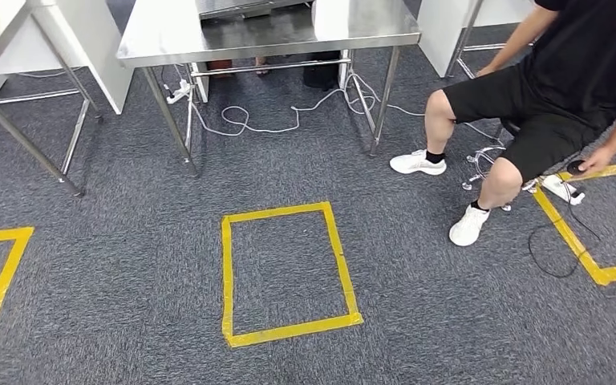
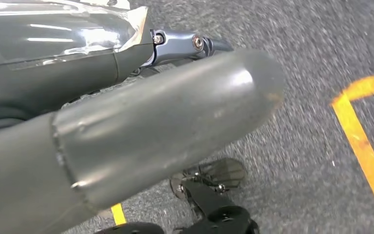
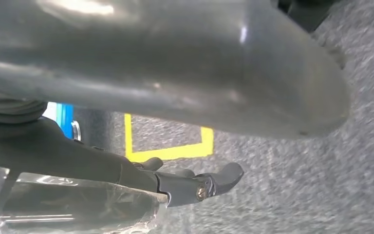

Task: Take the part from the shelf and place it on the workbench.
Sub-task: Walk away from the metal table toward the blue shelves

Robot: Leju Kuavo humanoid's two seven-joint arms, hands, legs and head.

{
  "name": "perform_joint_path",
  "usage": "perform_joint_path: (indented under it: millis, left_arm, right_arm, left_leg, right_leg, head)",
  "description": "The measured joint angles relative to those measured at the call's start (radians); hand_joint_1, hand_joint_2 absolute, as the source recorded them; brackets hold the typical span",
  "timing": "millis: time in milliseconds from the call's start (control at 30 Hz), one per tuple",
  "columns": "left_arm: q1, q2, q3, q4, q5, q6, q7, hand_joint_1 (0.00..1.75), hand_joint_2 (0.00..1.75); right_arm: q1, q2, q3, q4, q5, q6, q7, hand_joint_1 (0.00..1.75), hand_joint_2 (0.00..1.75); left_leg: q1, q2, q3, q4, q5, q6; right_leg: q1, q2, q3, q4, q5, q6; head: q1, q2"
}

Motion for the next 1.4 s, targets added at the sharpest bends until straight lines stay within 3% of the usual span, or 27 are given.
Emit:
perform_joint_path:
  millis: [67,100,133,167,200,267,300,367,467,500,533,633,667,700,733,800,867,933,1000,1067,1133,1167,1200,1233,1300,1367,1400]
  left_arm:
    - [0.002,0.0,0.0,0.0,0.0,0.001,-0.001,0.0,0.0]
    - [0.004,0.0,0.0,0.0,0.0,0.002,-0.001,0.0,0.0]
    - [0.005,0.0,0.0,0.0,0.001,0.003,-0.001,0.0,0.0]
    - [0.006,0.0,0.0,0.0,0.001,0.004,-0.001,0.0,0.0]
    - [0.006,0.0,0.0,0.0,0.001,0.005,-0.002,0.0,0.0]
    - [0.007,0.0,0.001,0.0,0.001,0.006,-0.002,0.0,0.0]
    - [0.007,0.001,0.001,0.0,0.001,0.006,-0.002,0.0,0.0]
    - [0.007,0.002,0.002,0.0,0.001,0.006,-0.002,0.0,0.0]
    - [0.008,0.002,0.002,0.0,0.001,0.006,-0.002,0.0,0.0]
    - [0.008,0.002,0.003,0.001,0.002,0.006,-0.003,0.0,0.0]
    - [0.007,0.0,0.004,0.001,0.002,0.006,-0.003,0.0,0.0]
    - [0.01,-0.003,0.006,0.001,0.002,0.007,-0.005,0.0,0.0]
    - [0.011,-0.003,0.007,0.001,0.001,0.007,-0.005,0.0,0.0]
    - [0.011,-0.003,0.007,0.001,0.001,0.007,-0.005,0.0,0.0]
    - [0.01,-0.004,0.007,0.001,0.001,0.008,-0.005,0.0,0.0]
    - [0.01,-0.003,0.007,0.001,0.0,0.009,-0.006,0.0,0.0]
    - [0.008,-0.003,0.007,0.001,-0.003,0.009,-0.01,0.0,0.0]
    - [0.004,-0.003,0.007,0.001,-0.007,0.009,-0.015,0.0,0.0]
    - [0.002,-0.003,0.007,0.001,-0.008,0.009,-0.017,0.0,0.0]
    - [0.006,-0.003,0.007,0.001,-0.009,0.009,-0.018,0.0,0.0]
    - [0.012,-0.003,0.007,0.001,-0.009,0.011,-0.017,0.0,0.0]
    - [0.013,-0.003,0.007,0.001,-0.009,0.013,-0.017,0.0,0.0]
    - [0.014,-0.003,0.007,0.001,-0.009,0.015,-0.018,0.0,0.0]
    - [0.014,-0.003,0.007,0.001,-0.009,0.016,-0.018,0.0,0.0]
    - [0.014,-0.002,0.008,0.001,-0.009,0.016,-0.018,0.0,0.0]
    - [0.015,-0.002,0.008,0.002,-0.009,0.017,-0.018,0.0,0.0]
    - [0.014,-0.002,0.008,0.002,-0.009,0.017,-0.018,0.0,0.0]
  right_arm:
    - [0.0,0.0,0.0,0.0,0.005,-0.001,0.006,0.0,0.0]
    - [0.001,0.0,0.0,0.0,0.009,-0.001,0.007,0.0,0.0]
    - [0.002,0.0,0.0,0.0,0.012,0.0,0.007,0.0,0.0]
    - [0.003,0.0,0.0,0.001,0.014,0.0,0.007,0.0,0.0]
    - [0.003,0.0,0.0,0.001,0.017,0.001,0.007,0.0,0.0]
    - [0.003,0.001,0.0,0.001,0.023,0.003,0.007,0.0,0.0]
    - [0.003,0.002,0.0,0.001,0.024,0.004,0.006,0.0,0.0]
    - [0.003,0.003,0.001,0.001,0.025,0.004,0.006,0.0,0.0]
    - [0.001,0.003,0.001,0.001,0.026,0.005,0.005,0.0,0.0]
    - [0.001,0.003,0.001,0.001,0.027,0.005,0.004,0.0,0.0]
    - [0.002,0.002,0.001,0.001,0.029,0.005,0.003,0.0,0.0]
    - [0.001,-0.001,0.002,0.001,0.034,0.007,0.002,0.0,0.0]
    - [0.002,-0.001,0.002,0.001,0.035,0.007,0.002,0.0,0.0]
    - [0.003,-0.001,0.002,0.001,0.036,0.007,0.002,0.0,0.0]
    - [0.003,-0.001,0.002,0.001,0.036,0.008,0.002,0.0,0.0]
    - [0.001,-0.001,0.002,0.001,0.037,0.008,0.002,0.0,0.0]
    - [-0.001,0.0,0.002,0.001,0.038,0.01,0.002,0.0,0.0]
    - [0.002,0.001,0.002,0.002,0.038,0.012,0.002,0.0,0.0]
    - [0.001,0.002,0.002,0.002,0.038,0.016,0.001,0.0,0.0]
    - [0.0,0.005,0.002,0.002,0.04,0.02,0.001,0.0,0.0]
    - [0.0,0.008,0.002,0.002,0.043,0.022,0.001,0.0,0.0]
    - [0.001,0.009,0.002,0.002,0.044,0.022,0.001,0.0,0.0]
    - [0.003,0.01,0.002,0.002,0.045,0.022,0.001,0.0,0.0]
    - [0.003,0.01,0.002,0.002,0.047,0.022,0.001,0.0,0.0]
    - [0.002,0.01,0.002,0.002,0.049,0.023,0.0,0.0,0.0]
    - [-0.001,0.01,0.002,0.002,0.05,0.023,0.0,0.0,0.0]
    - [0.0,0.01,0.002,0.002,0.05,0.023,-0.001,0.0,0.0]
  left_leg:
    - [-0.001,-0.036,-0.052,0.13,-0.078,0.0]
    - [-0.002,-0.044,-0.075,0.188,-0.101,0.001]
    - [-0.003,-0.049,-0.086,0.218,-0.104,0.004]
    - [-0.004,-0.052,-0.08,0.208,-0.086,0.009]
    - [-0.006,-0.058,-0.057,0.163,-0.055,0.016]
    - [-0.007,-0.097,0.003,0.038,0.009,0.031]
    - [-0.008,-0.117,0.023,-0.003,0.024,0.037]
    - [-0.008,-0.139,0.034,-0.025,0.028,0.042]
    - [-0.008,-0.14,0.038,-0.033,0.025,0.041]
    - [-0.011,-0.131,0.041,-0.042,0.024,0.041]
    - [-0.011,-0.115,0.046,-0.055,0.026,0.044]
    - [-0.014,-0.031,0.051,-0.078,0.033,0.057]
    - [-0.015,-0.007,0.05,-0.078,0.033,0.058]
    - [-0.015,0.011,0.05,-0.077,0.033,0.057]
    - [-0.014,0.024,0.051,-0.077,0.032,0.055]
    - [-0.019,0.046,0.057,-0.076,0.028,0.045]
    - [-0.024,0.067,0.066,-0.076,0.023,0.032]
    - [-0.02,0.078,0.073,-0.075,0.017,0.018]
    - [-0.012,0.032,0.061,-0.037,-0.018,0.008]
    - [-0.009,-0.032,0.012,0.079,-0.094,0.004]
    - [-0.009,-0.052,-0.039,0.197,-0.142,0.003]
    - [-0.008,-0.054,-0.045,0.212,-0.136,0.003]
    - [-0.007,-0.057,-0.033,0.188,-0.111,0.004]
    - [-0.004,-0.065,-0.006,0.13,-0.074,0.005]
    - [0.003,-0.111,0.048,0.008,-0.02,0.007]
    - [0.001,-0.139,0.067,-0.043,-0.01,0.013]
    - [-0.003,-0.13,0.066,-0.047,-0.01,0.018]
  right_leg:
    - [0.006,0.017,-0.005,0.001,0.006,-0.01]
    - [0.01,0.028,-0.007,0.002,0.007,-0.012]
    - [0.013,0.04,-0.008,0.002,0.008,-0.013]
    - [0.016,0.053,-0.007,0.002,0.008,-0.013]
    - [0.018,0.067,-0.004,0.002,0.008,-0.013]
    - [0.02,0.091,-0.002,0.002,0.007,-0.012]
    - [0.02,0.098,-0.002,0.002,0.007,-0.012]
    - [0.02,0.103,-0.003,0.002,0.007,-0.012]
    - [0.024,0.108,-0.006,0.005,0.007,-0.01]
    - [0.024,0.12,-0.014,0.005,0.008,-0.005]
    - [0.024,0.114,-0.025,0.016,0.004,0.001]
    - [0.017,0.039,-0.134,0.212,-0.08,0.017]
    - [0.013,0.023,-0.155,0.254,-0.095,0.024]
    - [0.009,0.014,-0.142,0.232,-0.08,0.036]
    - [0.006,-0.003,-0.102,0.16,-0.053,0.046]
    - [0.008,-0.054,-0.036,0.034,-0.006,0.049]
    - [0.016,-0.072,-0.024,0.0,0.01,0.035]
    - [0.011,-0.047,-0.026,0.0,0.016,0.019]
    - [0.0,-0.024,-0.024,-0.003,0.025,0.002]
    - [0.001,0.0,-0.028,-0.003,0.032,-0.011]
    - [0.007,0.03,-0.033,-0.002,0.035,-0.017]
    - [0.008,0.045,-0.033,-0.001,0.035,-0.018]
    - [0.009,0.06,-0.031,0.001,0.036,-0.018]
    - [0.008,0.075,-0.03,0.003,0.035,-0.017]
    - [0.011,0.103,-0.036,0.012,0.034,-0.012]
    - [0.013,0.127,-0.051,0.019,0.036,0.002]
    - [0.013,0.139,-0.061,0.019,0.039,0.01]
  head:
    - [0.0,0.0]
    - [0.0,0.0]
    - [0.0,0.0]
    - [0.0,0.0]
    - [0.0,0.0]
    - [0.0,0.0]
    - [0.0,0.0]
    - [0.001,0.0]
    - [0.001,0.0]
    - [0.001,0.0]
    - [0.002,0.0]
    - [0.008,0.0]
    - [0.01,0.0]
    - [0.01,0.0]
    - [0.011,0.0]
    - [0.011,0.0]
    - [0.009,0.0]
    - [0.007,0.0]
    - [0.006,0.0]
    - [0.005,0.0]
    - [0.005,0.0]
    - [0.005,0.0]
    - [0.005,0.0]
    - [0.005,0.0]
    - [0.005,0.0]
    - [0.006,0.0]
    - [0.007,0.0]
